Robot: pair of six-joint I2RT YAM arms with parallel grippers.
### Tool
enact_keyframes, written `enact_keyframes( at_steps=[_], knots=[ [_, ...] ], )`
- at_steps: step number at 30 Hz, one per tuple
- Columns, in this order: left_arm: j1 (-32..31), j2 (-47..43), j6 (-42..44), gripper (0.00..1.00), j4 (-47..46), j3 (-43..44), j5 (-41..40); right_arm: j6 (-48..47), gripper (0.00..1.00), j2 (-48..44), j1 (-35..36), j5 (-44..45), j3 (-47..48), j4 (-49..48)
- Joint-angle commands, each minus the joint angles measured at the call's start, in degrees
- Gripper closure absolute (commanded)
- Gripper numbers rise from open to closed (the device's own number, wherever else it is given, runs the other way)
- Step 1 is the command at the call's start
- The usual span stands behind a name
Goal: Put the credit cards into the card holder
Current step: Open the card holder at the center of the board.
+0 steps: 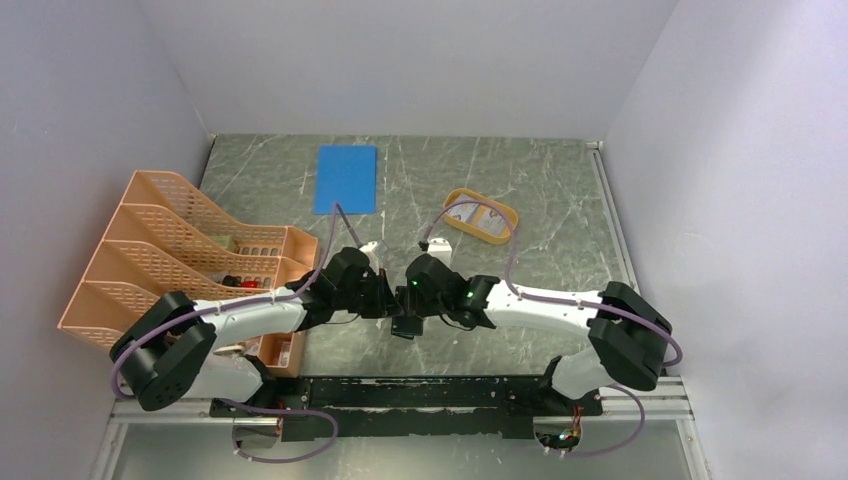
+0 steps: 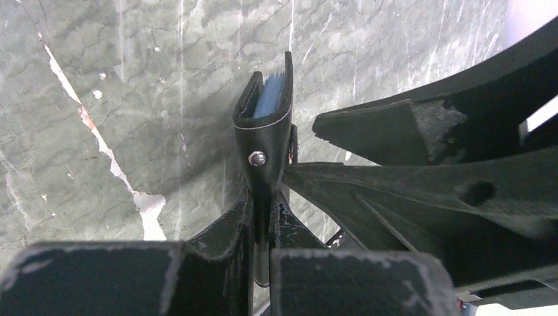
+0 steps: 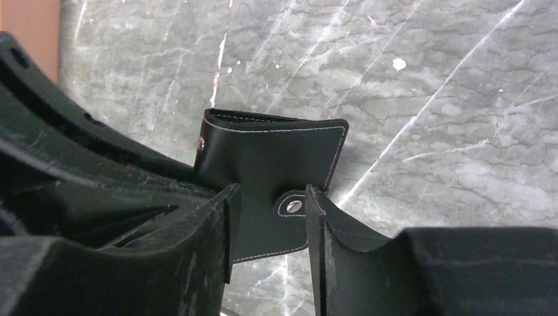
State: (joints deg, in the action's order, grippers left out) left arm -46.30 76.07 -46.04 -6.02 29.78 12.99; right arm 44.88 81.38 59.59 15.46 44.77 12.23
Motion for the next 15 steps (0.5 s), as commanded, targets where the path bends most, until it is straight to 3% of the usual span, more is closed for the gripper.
enact_keyframes(
  at_steps=[1, 15],
  knots=[
    [-0.6, -1.5, -0.4, 0.95, 0.3, 1.2, -1.7, 0.1, 0.58, 2.7, 0.2, 1.5, 2.5, 2.2],
    [-0.6, -2.9, -0.5, 0.95, 1.6, 1.6, -3.3, -0.3, 0.65, 6.7, 0.4, 0.8, 1.8, 3.9]
  ],
)
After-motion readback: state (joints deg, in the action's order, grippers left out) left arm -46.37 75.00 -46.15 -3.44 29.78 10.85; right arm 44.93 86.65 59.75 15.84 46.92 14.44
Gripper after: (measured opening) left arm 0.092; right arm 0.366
